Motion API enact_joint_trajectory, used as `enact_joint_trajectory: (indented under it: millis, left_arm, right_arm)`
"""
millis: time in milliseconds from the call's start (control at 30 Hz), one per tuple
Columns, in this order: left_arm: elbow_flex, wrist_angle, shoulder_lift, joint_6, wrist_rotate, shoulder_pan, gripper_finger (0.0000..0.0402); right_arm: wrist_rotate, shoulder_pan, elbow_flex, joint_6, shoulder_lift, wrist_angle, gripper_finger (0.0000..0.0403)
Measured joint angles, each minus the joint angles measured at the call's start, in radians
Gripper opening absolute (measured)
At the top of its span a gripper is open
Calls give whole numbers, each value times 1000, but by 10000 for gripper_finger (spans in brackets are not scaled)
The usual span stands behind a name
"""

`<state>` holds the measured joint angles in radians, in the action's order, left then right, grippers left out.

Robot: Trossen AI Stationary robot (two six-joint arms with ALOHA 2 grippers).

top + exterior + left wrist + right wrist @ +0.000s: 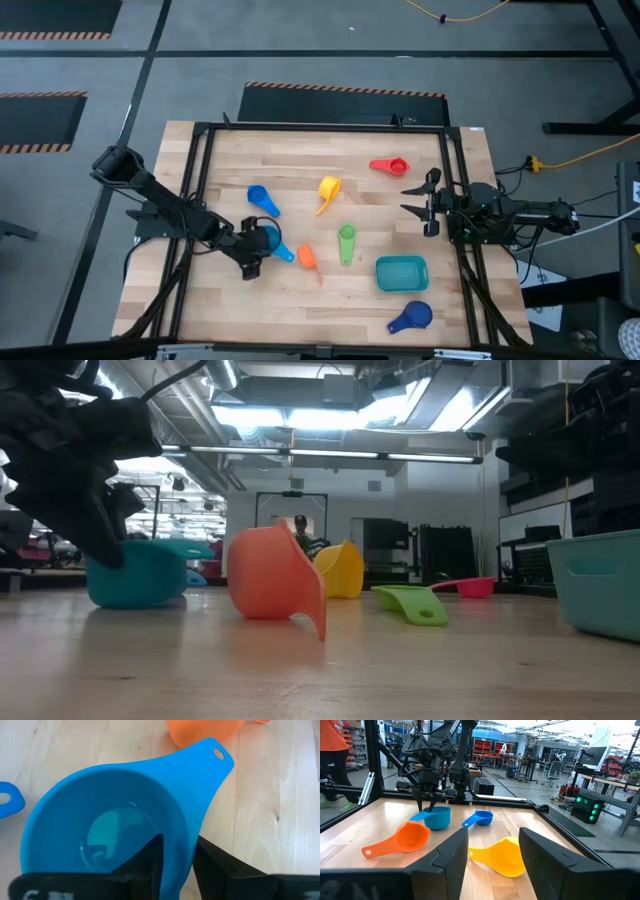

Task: Nest measuring cups in basket
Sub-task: Move the light blue measuring nest cup to the middle left of the table, then stack the yellow measuring nest cup into the light blue measuring nest cup

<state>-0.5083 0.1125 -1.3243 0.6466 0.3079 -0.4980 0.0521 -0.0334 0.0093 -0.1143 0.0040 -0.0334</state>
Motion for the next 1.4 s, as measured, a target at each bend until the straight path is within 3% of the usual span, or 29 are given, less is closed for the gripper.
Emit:
enact_joint_trajectory:
  millis: [333,867,1100,1400]
  left_arm:
    - [1,1,5,-1,14,0,113]
    - [1,6,143,-3,25,0,112]
    - [1,-55,180,-10,142,0,112]
    - [1,-242,181,-248,267,3,112]
  right_arm:
    - [0,0,0,0,0,0,182]
    - [0,0,0,1,0,-9,182]
    - [19,0,0,-50,0,-9,182]
    - [35,0,0,-22,0,-37,182]
